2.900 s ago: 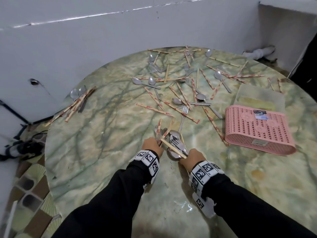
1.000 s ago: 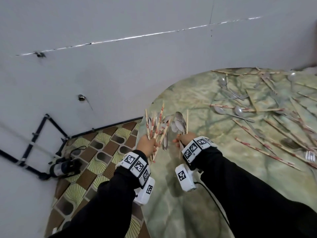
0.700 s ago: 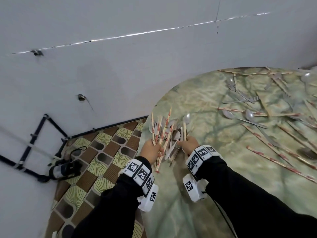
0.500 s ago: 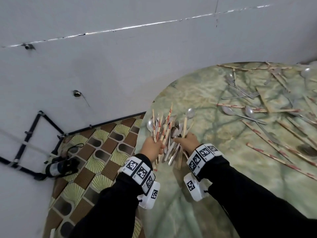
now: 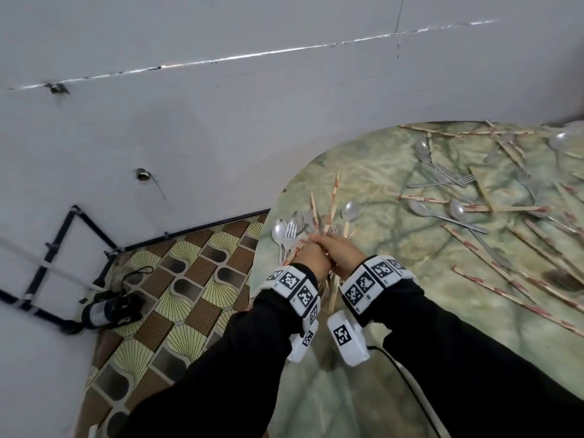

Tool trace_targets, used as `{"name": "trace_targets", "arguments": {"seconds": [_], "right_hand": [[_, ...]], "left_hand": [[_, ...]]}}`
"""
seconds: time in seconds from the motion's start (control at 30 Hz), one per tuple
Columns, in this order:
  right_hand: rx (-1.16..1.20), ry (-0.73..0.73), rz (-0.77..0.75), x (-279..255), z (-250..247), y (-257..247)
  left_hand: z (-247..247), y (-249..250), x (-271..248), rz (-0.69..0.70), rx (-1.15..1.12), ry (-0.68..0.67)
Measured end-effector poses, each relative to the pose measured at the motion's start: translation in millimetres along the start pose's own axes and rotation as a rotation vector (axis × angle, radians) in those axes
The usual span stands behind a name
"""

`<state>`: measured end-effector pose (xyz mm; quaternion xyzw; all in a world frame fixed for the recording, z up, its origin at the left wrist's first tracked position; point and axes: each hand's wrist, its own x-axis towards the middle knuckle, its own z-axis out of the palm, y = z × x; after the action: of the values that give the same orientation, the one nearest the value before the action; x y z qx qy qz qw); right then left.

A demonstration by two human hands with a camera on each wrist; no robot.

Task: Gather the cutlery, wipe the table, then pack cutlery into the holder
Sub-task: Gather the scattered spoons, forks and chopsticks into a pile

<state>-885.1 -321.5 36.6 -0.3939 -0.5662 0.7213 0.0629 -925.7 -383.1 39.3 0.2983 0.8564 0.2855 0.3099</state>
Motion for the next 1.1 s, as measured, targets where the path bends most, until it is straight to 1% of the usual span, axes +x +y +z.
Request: {"name": "trace_targets", "arguments": {"seconds": [0.07,0.17,0.23,0.3,0.33,0.4,0.43,0.47,0.53,0.6,0.63,0.67,0.73,0.77,0.87,0.97,1.03,1.1], "right_hand": [[-0.091,0.055,-0.007,3,-4,-3],[-0.277,0.187,-0.035,9,-18,3],[-0.378,0.278,-0.026,13,-30,10],[-0.391,0.335,0.032,21,-41,21],[-0.365,0.344,0.065,23,-44,24],[-0.322,0.32,0.115,33,-48,32],[-0.334,0.307,0.124,41,-50,36],[-0.375,0.305,0.129,55,-53,44],[-0.451,0.285,0.154,104,-66,75],[-0.489,0.267,0.165,125,-64,84],[-0.524,0.257,0.156,113,-55,72],[-0.59,0.248,0.146,88,-45,53],[-0.823,0.282,0.131,47,-27,27],[-0.913,0.273,0.127,32,-22,20],[-1.054,0.221,0.069,10,-20,16],[-1.289,0.178,0.015,-4,-24,14],[-1.409,0.167,-0.056,-9,-28,10],[-1.446,0.155,-0.113,-11,-35,5]], "left_hand": [[-1,-3,8,-0.013,0.132,-0.019],[-15,-10,17,-0.004,0.186,0.042],[-34,-23,21,-0.056,0.131,0.079],[-51,-41,26,-0.148,0.181,0.065],[-57,-49,27,-0.202,0.247,0.022],[-63,-63,25,-0.319,0.378,-0.104],[-63,-67,23,-0.345,0.426,-0.154],[-61,-70,23,-0.354,0.457,-0.18],[-55,-74,24,-0.337,0.445,-0.181],[-47,-71,25,-0.307,0.406,-0.178],[-42,-68,26,-0.291,0.379,-0.172],[-37,-65,27,-0.281,0.35,-0.159],[-30,-63,29,-0.273,0.263,-0.119],[-27,-64,31,-0.273,0.211,-0.093],[-19,-67,38,-0.251,0.033,-0.031],[-14,-72,42,-0.23,-0.066,-0.01],[-16,-72,40,-0.21,-0.091,-0.026],[-21,-69,35,-0.184,-0.07,-0.047]]}}
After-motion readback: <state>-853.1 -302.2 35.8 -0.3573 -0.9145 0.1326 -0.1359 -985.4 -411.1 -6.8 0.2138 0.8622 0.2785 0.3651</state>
